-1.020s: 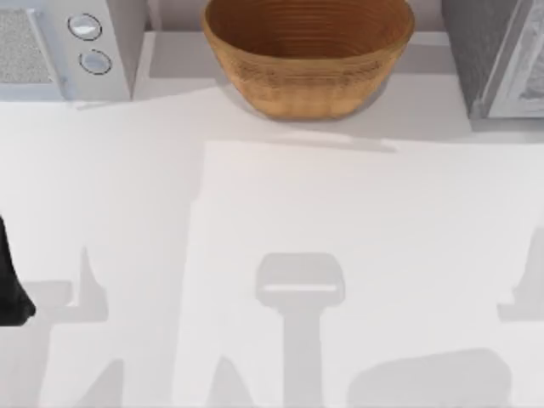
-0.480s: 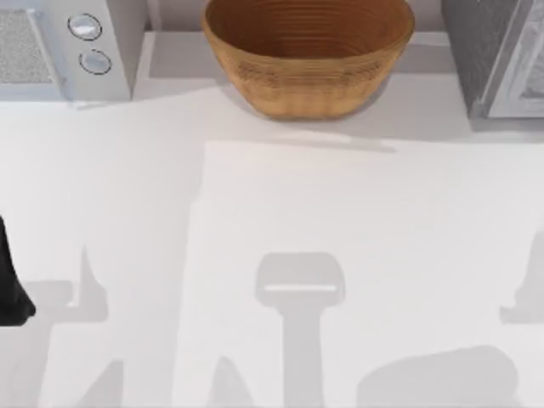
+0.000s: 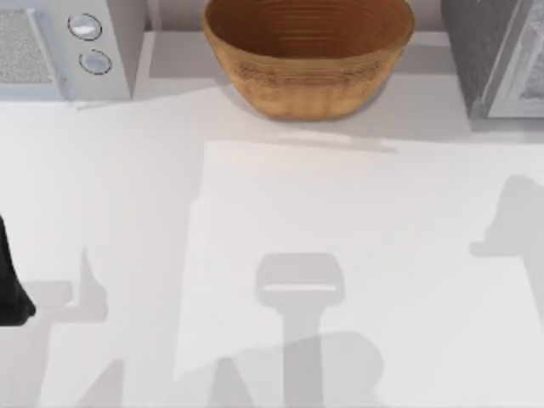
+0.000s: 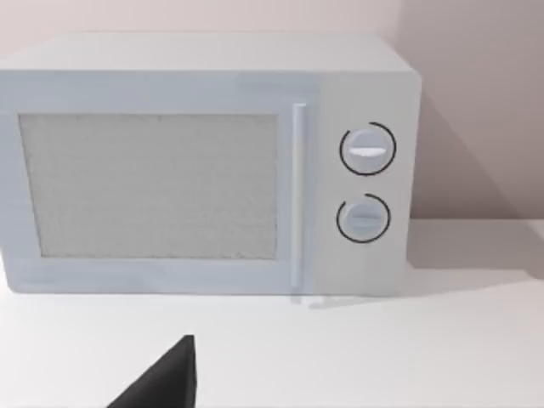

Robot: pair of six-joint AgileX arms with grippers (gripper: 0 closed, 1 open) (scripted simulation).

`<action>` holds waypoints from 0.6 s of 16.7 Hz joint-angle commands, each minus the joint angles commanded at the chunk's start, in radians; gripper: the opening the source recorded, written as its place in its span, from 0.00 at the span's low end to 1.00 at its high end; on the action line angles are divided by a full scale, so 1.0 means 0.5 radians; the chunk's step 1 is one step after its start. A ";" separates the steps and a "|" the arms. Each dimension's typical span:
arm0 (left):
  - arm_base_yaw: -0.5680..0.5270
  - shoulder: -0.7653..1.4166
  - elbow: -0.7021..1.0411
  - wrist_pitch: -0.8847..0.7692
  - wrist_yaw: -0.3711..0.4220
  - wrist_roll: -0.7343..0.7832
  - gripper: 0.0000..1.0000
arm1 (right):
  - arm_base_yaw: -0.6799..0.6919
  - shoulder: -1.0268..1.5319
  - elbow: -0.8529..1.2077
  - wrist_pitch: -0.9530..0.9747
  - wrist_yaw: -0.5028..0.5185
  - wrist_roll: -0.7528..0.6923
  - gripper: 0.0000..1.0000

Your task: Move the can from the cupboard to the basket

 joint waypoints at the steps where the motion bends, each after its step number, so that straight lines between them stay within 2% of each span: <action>1: 0.000 0.000 0.000 0.000 0.000 0.000 1.00 | 0.050 0.193 0.153 0.042 0.054 0.002 0.00; 10: 0.000 0.000 0.000 0.000 0.000 0.000 1.00 | 0.539 2.208 1.647 0.422 0.581 0.013 0.00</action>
